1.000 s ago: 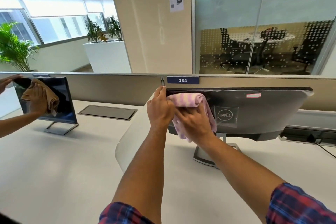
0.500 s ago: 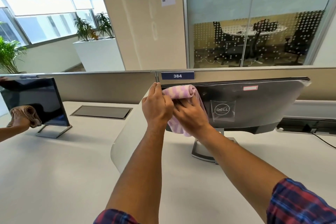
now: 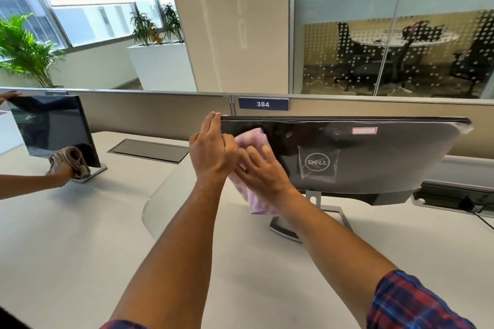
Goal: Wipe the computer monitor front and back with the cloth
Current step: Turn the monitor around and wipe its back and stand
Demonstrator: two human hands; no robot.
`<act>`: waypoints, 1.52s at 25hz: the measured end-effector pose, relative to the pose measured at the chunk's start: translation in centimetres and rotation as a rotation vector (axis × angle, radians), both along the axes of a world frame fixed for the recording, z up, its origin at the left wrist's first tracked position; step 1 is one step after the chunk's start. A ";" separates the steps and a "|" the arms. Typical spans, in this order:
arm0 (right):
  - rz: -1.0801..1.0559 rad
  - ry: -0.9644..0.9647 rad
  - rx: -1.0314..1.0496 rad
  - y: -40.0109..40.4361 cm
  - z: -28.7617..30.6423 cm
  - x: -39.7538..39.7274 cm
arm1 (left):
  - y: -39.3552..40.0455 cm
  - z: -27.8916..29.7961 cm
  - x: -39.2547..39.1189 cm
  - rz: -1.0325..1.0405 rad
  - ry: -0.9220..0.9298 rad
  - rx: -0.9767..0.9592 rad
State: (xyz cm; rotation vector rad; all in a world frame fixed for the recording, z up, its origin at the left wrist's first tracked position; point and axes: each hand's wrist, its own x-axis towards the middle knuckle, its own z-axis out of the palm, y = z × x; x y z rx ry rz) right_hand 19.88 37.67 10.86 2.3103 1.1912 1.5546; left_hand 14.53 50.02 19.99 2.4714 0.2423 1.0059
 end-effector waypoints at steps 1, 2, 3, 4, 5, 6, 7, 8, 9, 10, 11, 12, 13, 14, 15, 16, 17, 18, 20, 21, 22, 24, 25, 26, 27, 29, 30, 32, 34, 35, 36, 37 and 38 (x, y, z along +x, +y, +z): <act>-0.037 -0.017 0.069 -0.2 0.0 0.3 | 0.0 -0.2 0.1 0.002 -0.004 0.003; -0.070 -0.007 0.110 -0.2 0.0 0.4 | 0.0 -0.4 0.2 0.006 -0.010 0.001; -0.099 0.022 0.112 -0.1 -0.2 0.3 | 0.0 -0.6 0.3 0.010 -0.014 -0.005; -0.113 0.047 0.078 0.2 -0.5 0.3 | 0.0 -0.7 0.3 0.014 -0.017 -0.010; -0.121 0.051 0.016 0.6 -1.0 0.2 | 0.0 -0.8 0.4 0.018 -0.020 -0.017; -0.126 0.044 -0.073 0.8 -1.5 0.0 | 0.1 -0.9 0.4 0.019 -0.024 -0.026; -0.128 0.033 -0.174 0.8 -2.3 -0.1 | 0.1 -0.9 0.5 0.015 -0.024 -0.031; -0.129 0.018 -0.254 0.6 -2.9 0.0 | 0.1 -1.0 0.5 0.009 -0.022 -0.032; -0.130 0.006 -0.283 0.4 -3.1 0.1 | 0.1 -1.0 0.5 0.002 -0.020 -0.028; -0.129 0.002 -0.259 0.2 -2.9 0.1 | 0.1 -1.0 0.5 -0.003 -0.020 -0.024; -0.117 -0.004 -0.196 0.1 -2.5 0.1 | 0.2 -0.9 0.5 -0.006 -0.020 -0.023; -0.106 -0.028 -0.106 0.0 -2.0 -0.1 | 0.3 -0.8 0.5 -0.011 -0.020 -0.022; -0.100 -0.065 -0.002 -0.2 -1.5 -0.2 | 0.4 -0.8 0.4 -0.018 -0.018 -0.021; -0.099 -0.099 0.102 -0.7 -1.0 -0.4 | 0.4 -0.8 0.4 -0.022 -0.017 -0.023; -0.095 -0.113 0.208 -1.4 -0.5 -0.6 | 0.4 -0.8 0.4 -0.021 -0.016 -0.028; -0.109 -0.101 0.323 -2.1 -0.1 -0.8 | 0.4 -0.8 0.3 -0.022 -0.012 -0.035; -0.140 -0.069 0.438 -2.7 0.1 -1.0 | 0.4 -0.9 0.2 -0.026 -0.007 -0.038; -0.185 -0.023 0.531 -2.9 0.3 -1.3 | 0.5 -0.9 0.1 -0.032 -0.003 -0.039; -0.241 0.075 0.514 -2.3 -0.3 -1.7 | 0.5 -0.6 0.2 -0.036 0.003 -0.048; -0.235 0.109 0.425 -1.7 -0.9 -2.0 | 0.5 -0.4 0.2 -0.038 0.012 -0.053; -0.230 0.128 0.345 -1.6 -1.2 -2.3 | 0.5 -0.2 0.1 -0.042 0.021 -0.050; -0.228 0.140 0.375 -2.1 0.0 -2.6 | 0.4 0.1 -0.2 -0.047 0.037 -0.024; -0.235 0.137 0.477 -2.4 1.1 -2.5 | 0.4 0.3 -0.3 -0.045 0.046 -0.016; -0.255 0.127 0.594 -2.6 2.1 -2.4 | 0.4 0.5 -0.4 -0.043 0.060 -0.013; -0.270 0.126 0.672 -2.6 2.8 -2.3 | 0.5 0.7 -0.6 -0.046 0.078 -0.014; -0.265 0.146 0.588 -1.9 2.7 -2.3 | 0.5 1.2 -0.8 -0.054 0.112 -0.025; -0.238 0.170 0.461 -1.5 2.0 -2.4 | 0.6 1.5 -0.8 -0.059 0.123 -0.028; -0.199 0.217 0.316 -1.3 0.8 -3.0 | 1.2 2.1 -0.9 -0.089 0.142 -0.038; -0.187 0.258 0.381 -1.3 1.5 -3.4 | 2.2 2.6 -1.0 -0.147 0.161 -0.077; -0.186 0.265 0.410 -1.0 2.0 -3.4 | 2.6 2.8 -1.0 -0.172 0.170 -0.109; -0.182 0.252 0.412 -0.6 2.6 -3.2 | 2.9 3.0 -0.9 -0.190 0.182 -0.138; -0.175 0.216 0.385 -0.2 3.1 -3.0 | 3.1 3.0 -0.9 -0.204 0.194 -0.156; -0.167 0.168 0.333 0.2 3.4 -2.7 | 3.1 3.0 -0.9 -0.214 0.204 -0.164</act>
